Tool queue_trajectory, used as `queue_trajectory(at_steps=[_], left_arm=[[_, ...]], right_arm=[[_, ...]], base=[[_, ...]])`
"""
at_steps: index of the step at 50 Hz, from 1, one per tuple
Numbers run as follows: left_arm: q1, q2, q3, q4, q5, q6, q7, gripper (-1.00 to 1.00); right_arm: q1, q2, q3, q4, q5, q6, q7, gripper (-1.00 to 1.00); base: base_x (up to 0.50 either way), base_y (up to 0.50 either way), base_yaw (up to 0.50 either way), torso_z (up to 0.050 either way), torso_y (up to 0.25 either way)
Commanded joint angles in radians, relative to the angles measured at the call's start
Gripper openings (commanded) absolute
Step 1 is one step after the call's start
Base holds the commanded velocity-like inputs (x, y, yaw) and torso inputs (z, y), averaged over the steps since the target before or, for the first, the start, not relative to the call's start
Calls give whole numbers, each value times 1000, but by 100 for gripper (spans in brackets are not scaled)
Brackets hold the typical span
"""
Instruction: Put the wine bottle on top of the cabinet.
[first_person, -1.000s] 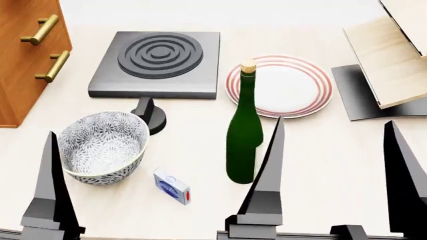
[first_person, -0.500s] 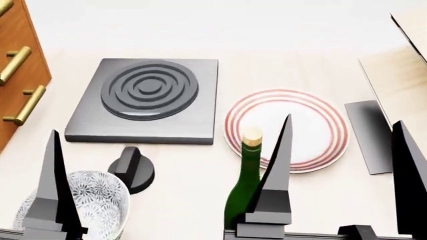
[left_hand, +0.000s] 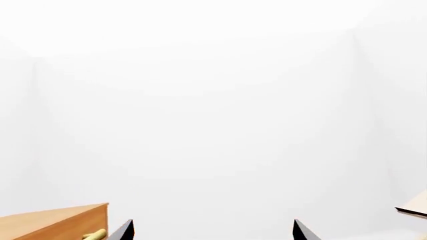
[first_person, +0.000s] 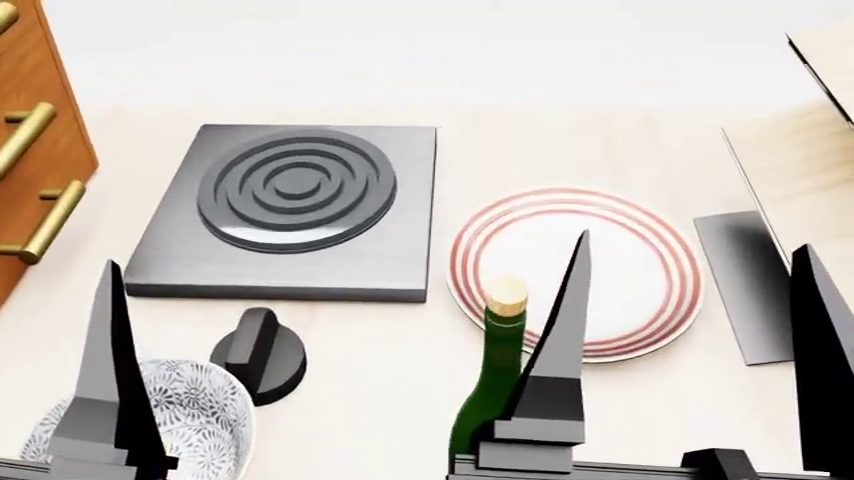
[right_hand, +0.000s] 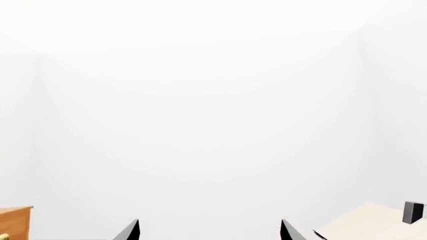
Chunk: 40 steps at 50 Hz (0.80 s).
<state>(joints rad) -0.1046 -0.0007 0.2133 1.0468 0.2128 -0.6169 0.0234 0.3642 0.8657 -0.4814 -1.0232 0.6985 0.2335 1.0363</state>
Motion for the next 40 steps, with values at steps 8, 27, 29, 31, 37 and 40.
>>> queue_trajectory(at_steps=[8, 27, 29, 31, 37, 40], left_arm=[[1, 0, 5, 0, 2, 6, -2, 100], [6, 0, 13, 0, 14, 10, 1, 100], [7, 0, 4, 0, 10, 12, 2, 100], [7, 0, -1, 0, 11, 13, 0, 100], [3, 0, 0, 0, 7, 8, -5, 100], [3, 0, 3, 0, 10, 7, -3, 100]], right_arm=[[40, 19, -44, -10, -4, 28, 30, 100], [54, 48, -74, -7, 1, -12, 49, 100], [51, 49, -76, -3, -1, -17, 51, 100], [47, 49, -78, 2, -4, -26, 50, 100], [54, 51, -85, 4, 0, -27, 54, 100], [62, 52, -89, 2, 2, -20, 58, 100]], base=[[0, 479, 0, 0, 0], [0, 500, 0, 0, 0], [0, 500, 0, 0, 0], [0, 420, 0, 0, 0], [0, 0, 0, 0, 0], [0, 0, 0, 0, 0]])
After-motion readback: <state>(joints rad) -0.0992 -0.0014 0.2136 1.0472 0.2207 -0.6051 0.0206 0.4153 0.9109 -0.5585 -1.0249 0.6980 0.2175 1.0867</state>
